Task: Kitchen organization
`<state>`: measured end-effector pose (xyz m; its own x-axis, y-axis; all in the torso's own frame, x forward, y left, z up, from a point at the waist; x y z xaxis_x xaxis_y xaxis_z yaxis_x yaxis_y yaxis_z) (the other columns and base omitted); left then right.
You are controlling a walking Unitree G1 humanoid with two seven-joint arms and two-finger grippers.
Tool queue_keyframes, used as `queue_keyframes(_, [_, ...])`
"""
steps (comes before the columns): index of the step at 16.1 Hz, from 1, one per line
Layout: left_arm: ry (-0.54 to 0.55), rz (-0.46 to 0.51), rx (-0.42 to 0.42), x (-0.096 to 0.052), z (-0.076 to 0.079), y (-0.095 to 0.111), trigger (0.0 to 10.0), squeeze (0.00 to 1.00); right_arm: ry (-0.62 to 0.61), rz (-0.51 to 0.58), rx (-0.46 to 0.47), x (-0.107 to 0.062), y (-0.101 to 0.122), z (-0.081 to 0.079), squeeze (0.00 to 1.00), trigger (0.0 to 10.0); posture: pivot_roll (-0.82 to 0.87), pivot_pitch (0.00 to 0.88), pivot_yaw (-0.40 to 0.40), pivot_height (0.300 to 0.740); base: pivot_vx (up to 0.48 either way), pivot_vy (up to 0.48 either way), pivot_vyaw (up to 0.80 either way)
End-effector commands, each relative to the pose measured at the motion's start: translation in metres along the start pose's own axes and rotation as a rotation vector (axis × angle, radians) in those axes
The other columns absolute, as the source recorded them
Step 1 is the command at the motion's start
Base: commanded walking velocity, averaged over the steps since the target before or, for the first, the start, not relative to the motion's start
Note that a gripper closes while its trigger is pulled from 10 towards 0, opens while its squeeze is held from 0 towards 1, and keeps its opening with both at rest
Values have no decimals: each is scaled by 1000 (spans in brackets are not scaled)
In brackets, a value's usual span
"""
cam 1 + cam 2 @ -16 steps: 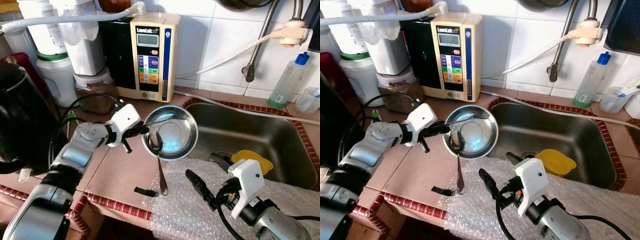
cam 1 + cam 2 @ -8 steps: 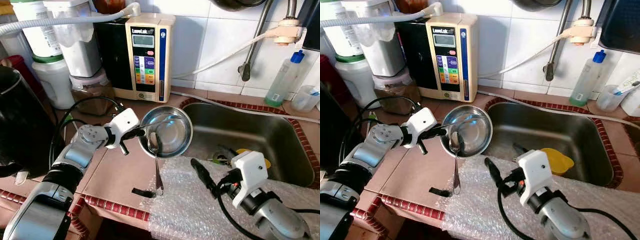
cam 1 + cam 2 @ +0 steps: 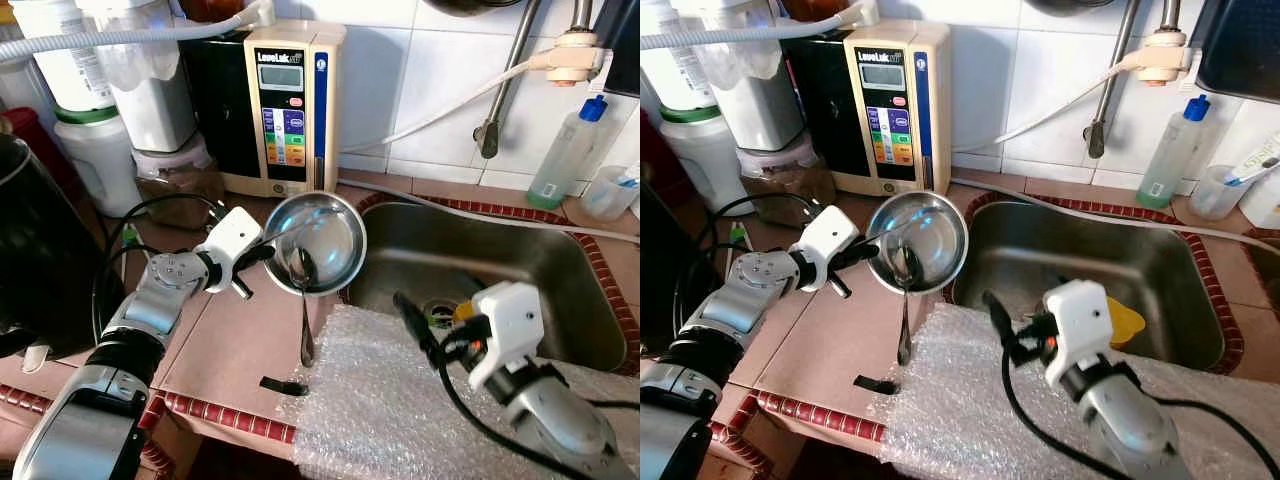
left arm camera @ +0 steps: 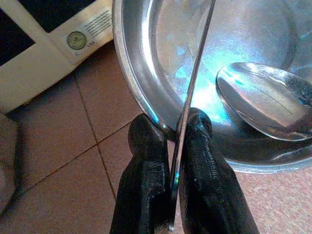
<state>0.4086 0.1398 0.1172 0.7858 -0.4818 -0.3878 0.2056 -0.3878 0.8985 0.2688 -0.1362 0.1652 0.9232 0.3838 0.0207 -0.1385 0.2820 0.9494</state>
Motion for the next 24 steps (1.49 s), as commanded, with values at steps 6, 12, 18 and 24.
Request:
queue_keyframes(6, [225, -206, -130, -13, -31, -49, 10000, 0, -66, 16, -31, 5, 2, 20, 0, 10000, 47, 43, 37, 740, 0, 0, 0])
queue_keyframes(12, [134, -421, -13, -32, -30, -89, 10000, 0, -43, 11, -35, 7, -1, 18, 0, 10000, 56, 43, 34, 740, 0, 0, 0])
queue_keyframes(18, [-85, -518, 132, -38, -16, -91, 10000, 0, -20, -3, -41, 6, -4, 18, 0, 10000, 49, 42, 37, 740, 0, 0, 0])
queue_keyframes(24, [-191, -627, 285, -54, -24, -96, 10000, 0, 76, 32, -2, 6, 7, 6, 0, 10000, 49, 43, 37, 740, 0, 0, 0])
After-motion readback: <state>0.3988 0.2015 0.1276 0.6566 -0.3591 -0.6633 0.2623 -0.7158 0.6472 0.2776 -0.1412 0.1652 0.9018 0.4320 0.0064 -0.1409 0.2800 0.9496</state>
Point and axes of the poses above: a point about 5 cm out from each wrist's last joint towards the gripper, its own x axis pointing out of the wrist towards the gripper, its own y axis along the axis of the wrist's last joint, z = x × y, the point moved 5 cm from there along x, pointing out of the wrist towards the gripper, and after that the axes turned 11 degrees about -x, right-handed, at the moved point
